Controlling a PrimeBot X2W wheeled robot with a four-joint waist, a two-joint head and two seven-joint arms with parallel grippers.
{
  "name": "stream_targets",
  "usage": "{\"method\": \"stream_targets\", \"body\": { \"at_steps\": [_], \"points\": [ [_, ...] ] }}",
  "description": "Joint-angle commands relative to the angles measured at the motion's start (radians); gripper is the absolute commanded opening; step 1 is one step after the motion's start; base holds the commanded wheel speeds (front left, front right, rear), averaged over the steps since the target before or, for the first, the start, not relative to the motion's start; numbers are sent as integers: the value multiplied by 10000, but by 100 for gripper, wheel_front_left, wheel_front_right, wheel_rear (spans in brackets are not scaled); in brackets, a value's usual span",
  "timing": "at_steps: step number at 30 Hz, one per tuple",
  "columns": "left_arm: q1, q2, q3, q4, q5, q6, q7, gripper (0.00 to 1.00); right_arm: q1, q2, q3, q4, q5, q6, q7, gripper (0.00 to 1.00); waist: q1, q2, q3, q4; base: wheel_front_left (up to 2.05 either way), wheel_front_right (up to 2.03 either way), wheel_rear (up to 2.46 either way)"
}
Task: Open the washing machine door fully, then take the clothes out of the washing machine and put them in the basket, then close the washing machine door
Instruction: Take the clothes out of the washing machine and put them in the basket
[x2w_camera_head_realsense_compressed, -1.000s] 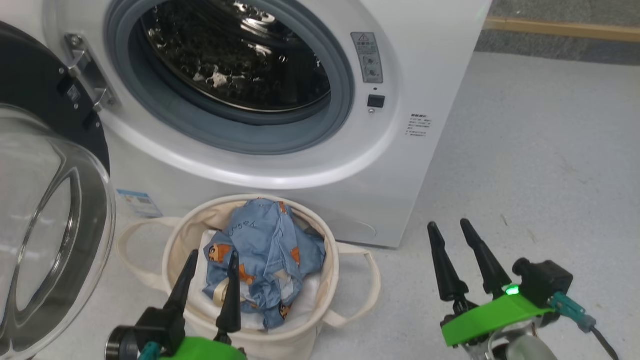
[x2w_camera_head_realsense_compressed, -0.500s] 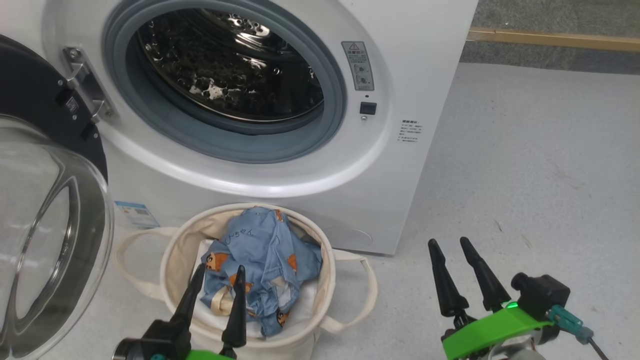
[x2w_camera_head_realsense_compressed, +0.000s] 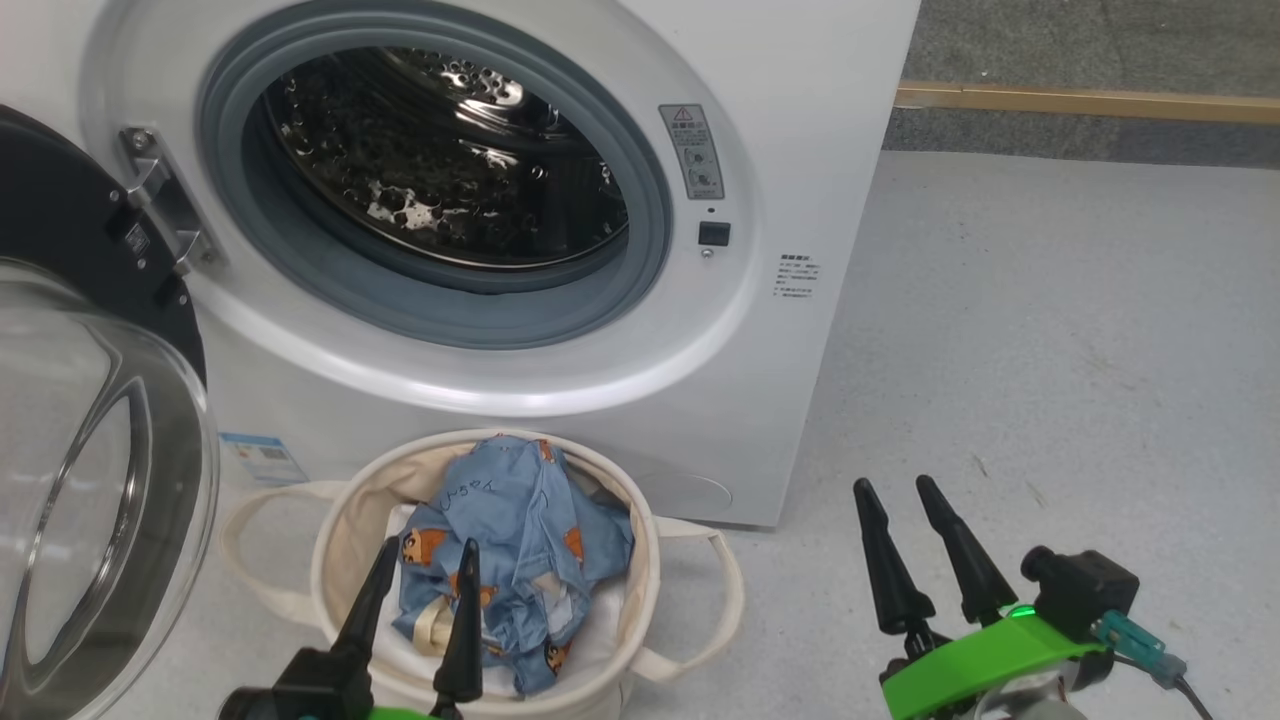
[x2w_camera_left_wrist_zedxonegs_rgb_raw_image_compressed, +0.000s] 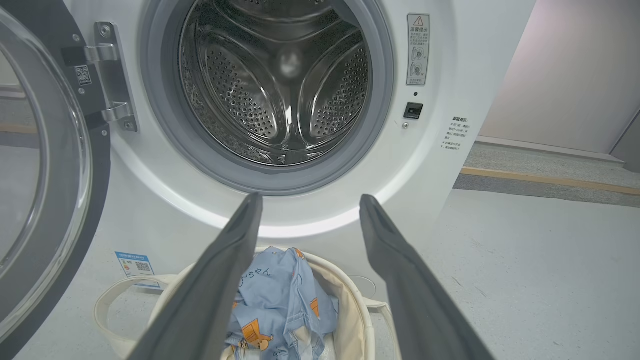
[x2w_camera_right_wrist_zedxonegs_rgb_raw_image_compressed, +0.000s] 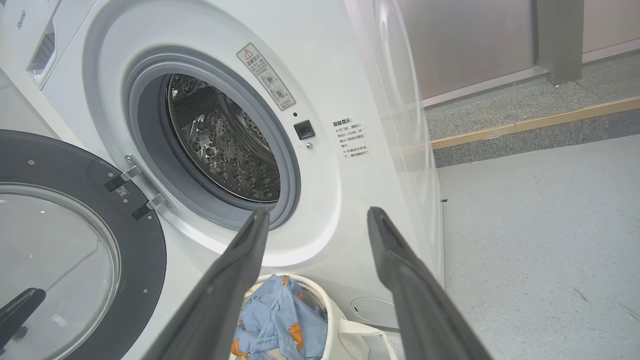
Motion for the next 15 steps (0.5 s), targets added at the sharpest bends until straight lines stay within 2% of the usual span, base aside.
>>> {"method": "stream_targets", "body": {
  "at_steps": [1, 15],
  "points": [
    [-194, 62, 348, -294, 71, -53, -49, 100, -227, 28, 280, -350, 41, 2, -122, 100, 1, -1, -15, -17, 0, 0, 0],
    [-228, 62, 235, -363, -71, 15, -49, 100, -283, 28, 312, -308, 1, 2, -122, 100, 1, -1, -11, -10, 0, 0, 0]
  ]
}}
